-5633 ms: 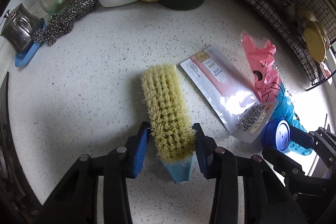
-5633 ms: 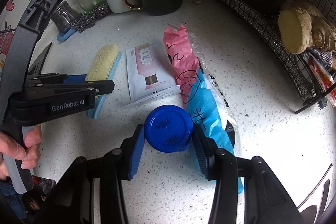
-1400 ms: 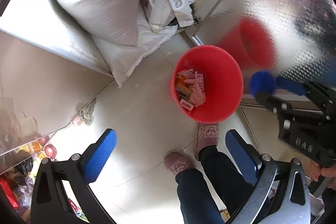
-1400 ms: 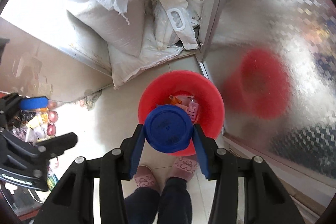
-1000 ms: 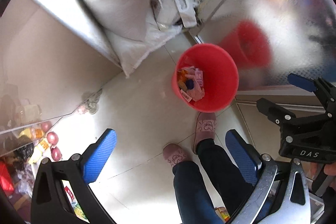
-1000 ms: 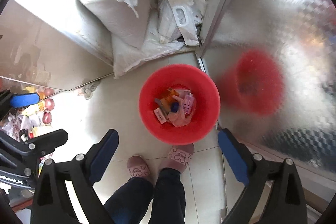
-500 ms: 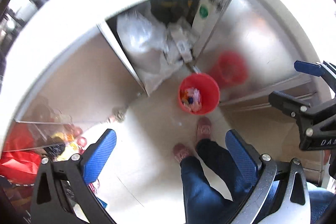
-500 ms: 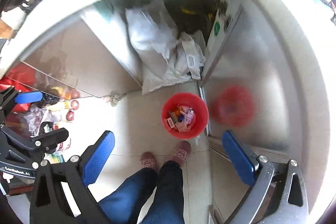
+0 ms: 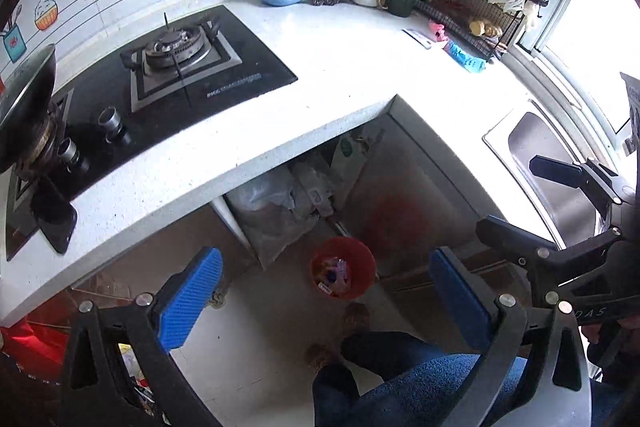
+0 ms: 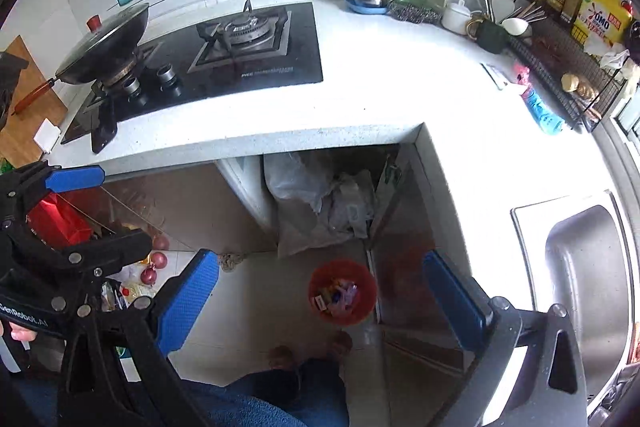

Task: Collect trash
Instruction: 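Raise both tools up to the counter toward the packet and plastic bag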

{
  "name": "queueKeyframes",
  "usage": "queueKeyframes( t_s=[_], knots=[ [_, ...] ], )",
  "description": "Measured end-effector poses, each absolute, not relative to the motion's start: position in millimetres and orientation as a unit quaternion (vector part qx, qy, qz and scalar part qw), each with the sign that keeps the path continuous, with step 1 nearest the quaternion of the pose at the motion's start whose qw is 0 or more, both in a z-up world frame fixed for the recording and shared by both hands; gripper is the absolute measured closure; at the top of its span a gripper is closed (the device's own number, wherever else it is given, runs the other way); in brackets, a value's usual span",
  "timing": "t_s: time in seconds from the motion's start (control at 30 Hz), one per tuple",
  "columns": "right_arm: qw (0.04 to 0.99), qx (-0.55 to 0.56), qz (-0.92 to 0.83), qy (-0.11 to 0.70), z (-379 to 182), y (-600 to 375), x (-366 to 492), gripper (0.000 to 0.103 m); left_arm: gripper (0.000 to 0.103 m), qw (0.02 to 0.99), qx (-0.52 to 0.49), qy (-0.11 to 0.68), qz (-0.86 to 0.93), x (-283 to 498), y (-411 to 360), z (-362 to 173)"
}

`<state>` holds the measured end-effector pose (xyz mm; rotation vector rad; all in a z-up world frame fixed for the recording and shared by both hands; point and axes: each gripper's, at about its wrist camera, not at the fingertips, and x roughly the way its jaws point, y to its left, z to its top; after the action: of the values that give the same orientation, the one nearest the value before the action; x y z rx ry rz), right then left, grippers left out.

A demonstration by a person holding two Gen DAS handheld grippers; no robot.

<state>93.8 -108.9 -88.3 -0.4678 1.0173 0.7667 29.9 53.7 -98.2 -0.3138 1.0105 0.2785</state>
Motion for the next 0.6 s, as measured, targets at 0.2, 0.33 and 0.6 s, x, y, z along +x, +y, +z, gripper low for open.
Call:
queueKeyframes(
  t_s=[0.2, 0.33, 0.6],
  knots=[
    [0.797, -0.197, 0.338, 0.459, -56.5, -117.2, 114.1, 0.001, 0.0, 0.87, -0.13, 0.461, 0.115, 53.8, 55.0, -63.9],
    [0.802, -0.18, 0.335, 0.46, -50.2, -123.2, 129.3, 0.001, 0.0, 0.878, -0.117, 0.453, 0.099, 78.0, 51.5, -50.9],
    [0.812, -0.16, 0.324, 0.458, -40.6, -139.4, 185.2, 0.001, 0.0, 0.882, -0.091, 0.456, 0.074, 148.9, 40.7, -45.6]
  ],
)
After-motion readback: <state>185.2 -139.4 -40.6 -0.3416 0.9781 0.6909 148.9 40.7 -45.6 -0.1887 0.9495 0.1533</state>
